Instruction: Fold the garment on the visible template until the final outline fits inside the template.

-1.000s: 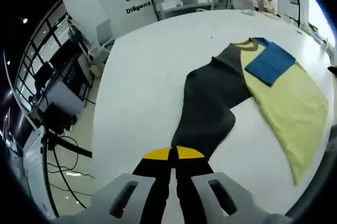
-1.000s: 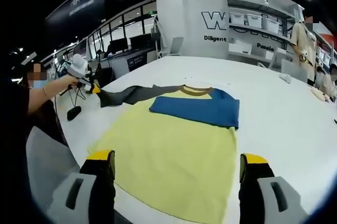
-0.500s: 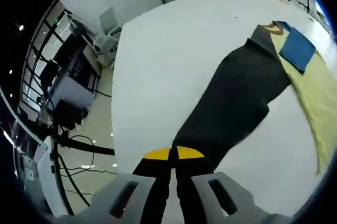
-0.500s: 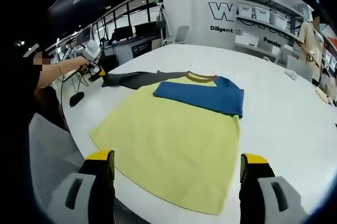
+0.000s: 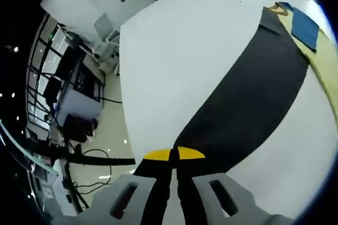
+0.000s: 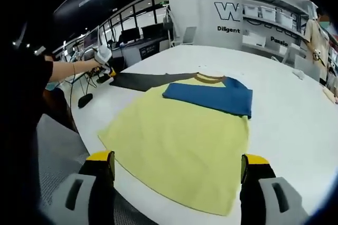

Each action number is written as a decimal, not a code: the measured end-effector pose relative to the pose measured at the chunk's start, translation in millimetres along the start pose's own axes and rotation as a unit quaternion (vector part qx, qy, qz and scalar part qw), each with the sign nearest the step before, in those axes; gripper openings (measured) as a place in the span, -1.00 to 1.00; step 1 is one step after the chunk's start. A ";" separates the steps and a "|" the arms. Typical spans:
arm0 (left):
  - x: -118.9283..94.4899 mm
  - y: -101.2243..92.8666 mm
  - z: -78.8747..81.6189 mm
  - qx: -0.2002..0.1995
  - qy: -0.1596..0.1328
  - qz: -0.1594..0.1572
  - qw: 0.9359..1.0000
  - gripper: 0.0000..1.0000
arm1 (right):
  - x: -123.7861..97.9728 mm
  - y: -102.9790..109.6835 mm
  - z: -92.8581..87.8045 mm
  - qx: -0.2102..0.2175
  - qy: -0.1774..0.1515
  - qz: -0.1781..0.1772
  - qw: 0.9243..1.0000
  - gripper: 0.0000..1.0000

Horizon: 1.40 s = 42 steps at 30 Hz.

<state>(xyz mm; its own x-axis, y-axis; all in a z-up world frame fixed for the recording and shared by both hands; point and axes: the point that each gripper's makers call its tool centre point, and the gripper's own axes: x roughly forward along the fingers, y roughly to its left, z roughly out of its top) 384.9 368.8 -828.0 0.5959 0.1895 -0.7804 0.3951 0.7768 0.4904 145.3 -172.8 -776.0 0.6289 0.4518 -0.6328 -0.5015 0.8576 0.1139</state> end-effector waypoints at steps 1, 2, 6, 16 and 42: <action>2.5 -0.9 -1.0 -0.003 0.005 -0.003 1.000 -0.92 | -0.4 0.6 0.5 -0.004 -0.001 0.002 1.000 0.98; 4.8 -2.0 -1.9 -0.004 0.009 -0.006 1.000 -0.92 | -0.7 1.2 1.2 -0.006 -0.002 0.004 1.000 0.98; 11.2 -4.0 -2.5 0.009 0.018 0.004 1.000 -0.92 | -0.7 1.8 5.6 -0.001 -0.010 0.007 1.000 0.98; 8.0 -3.9 -16.2 -0.078 0.032 0.002 0.996 -0.53 | 2.9 5.5 1.1 -0.004 0.002 0.013 1.000 0.98; -19.6 -46.4 -42.9 -0.306 -0.012 -0.074 0.949 -0.24 | 5.4 22.1 4.5 -0.029 0.001 0.040 0.999 0.98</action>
<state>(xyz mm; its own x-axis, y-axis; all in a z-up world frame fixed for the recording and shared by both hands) 324.9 354.8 -852.2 0.5834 0.0432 -0.8110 0.0006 0.9986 0.0536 140.3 -150.3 -773.5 0.5840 0.5178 -0.6251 -0.5836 0.8032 0.1201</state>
